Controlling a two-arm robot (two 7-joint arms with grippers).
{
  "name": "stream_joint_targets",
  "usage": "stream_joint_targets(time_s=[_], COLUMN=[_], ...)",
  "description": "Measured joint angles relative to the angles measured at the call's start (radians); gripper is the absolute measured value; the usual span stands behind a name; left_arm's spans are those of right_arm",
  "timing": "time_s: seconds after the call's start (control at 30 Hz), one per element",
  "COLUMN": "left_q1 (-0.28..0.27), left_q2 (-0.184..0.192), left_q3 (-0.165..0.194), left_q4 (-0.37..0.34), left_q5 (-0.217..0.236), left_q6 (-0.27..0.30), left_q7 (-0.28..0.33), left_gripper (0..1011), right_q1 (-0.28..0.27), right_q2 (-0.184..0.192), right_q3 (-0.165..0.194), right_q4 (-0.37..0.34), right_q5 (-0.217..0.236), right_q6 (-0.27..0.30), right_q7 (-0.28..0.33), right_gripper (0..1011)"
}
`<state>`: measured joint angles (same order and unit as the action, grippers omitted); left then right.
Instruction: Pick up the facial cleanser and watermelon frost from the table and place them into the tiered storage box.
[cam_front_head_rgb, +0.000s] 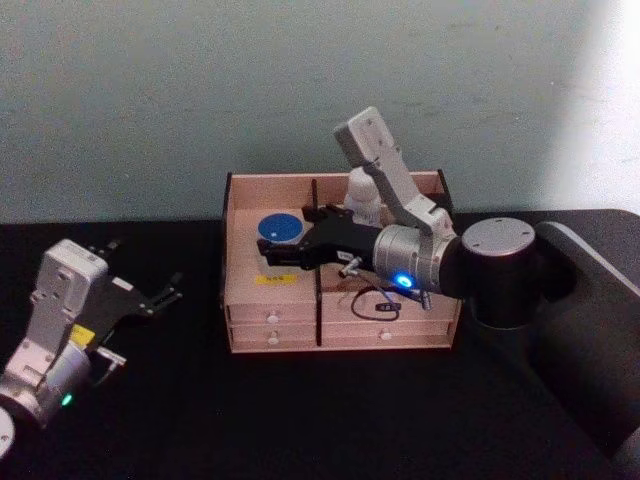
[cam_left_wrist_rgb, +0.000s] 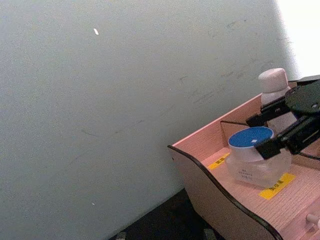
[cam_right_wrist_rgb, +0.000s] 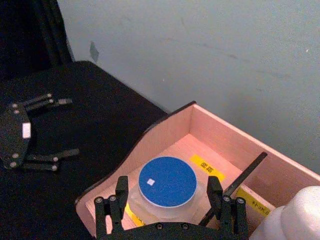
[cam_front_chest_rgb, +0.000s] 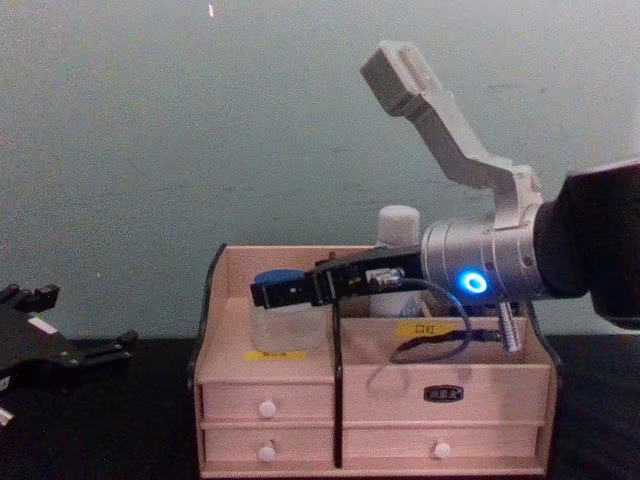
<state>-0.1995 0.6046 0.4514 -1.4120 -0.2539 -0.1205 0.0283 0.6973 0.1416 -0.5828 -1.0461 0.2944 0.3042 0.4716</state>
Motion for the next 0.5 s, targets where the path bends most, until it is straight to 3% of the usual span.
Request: stream_joint_targets(time_s=[0.23,0.5], left_q1=[0.0,0.0], left_q2=[0.0,0.0], left_q3=[0.0,0.0], left_q4=[0.0,0.0], left_q5=[0.0,0.0], left_q6=[0.0,0.0], left_q7=[0.0,0.0], left_gripper=[1001,1001], right_q1=[-0.022,-0.071], right_q2=[0.016,0.062], right_q3=[0.028,0.08], right_q4=[-0.058,-0.192], right_q5=[0.026,0.072], right_q6=[-0.005,-0.021], right_q7=[0.007,-0.018], right_gripper=[1002,1002])
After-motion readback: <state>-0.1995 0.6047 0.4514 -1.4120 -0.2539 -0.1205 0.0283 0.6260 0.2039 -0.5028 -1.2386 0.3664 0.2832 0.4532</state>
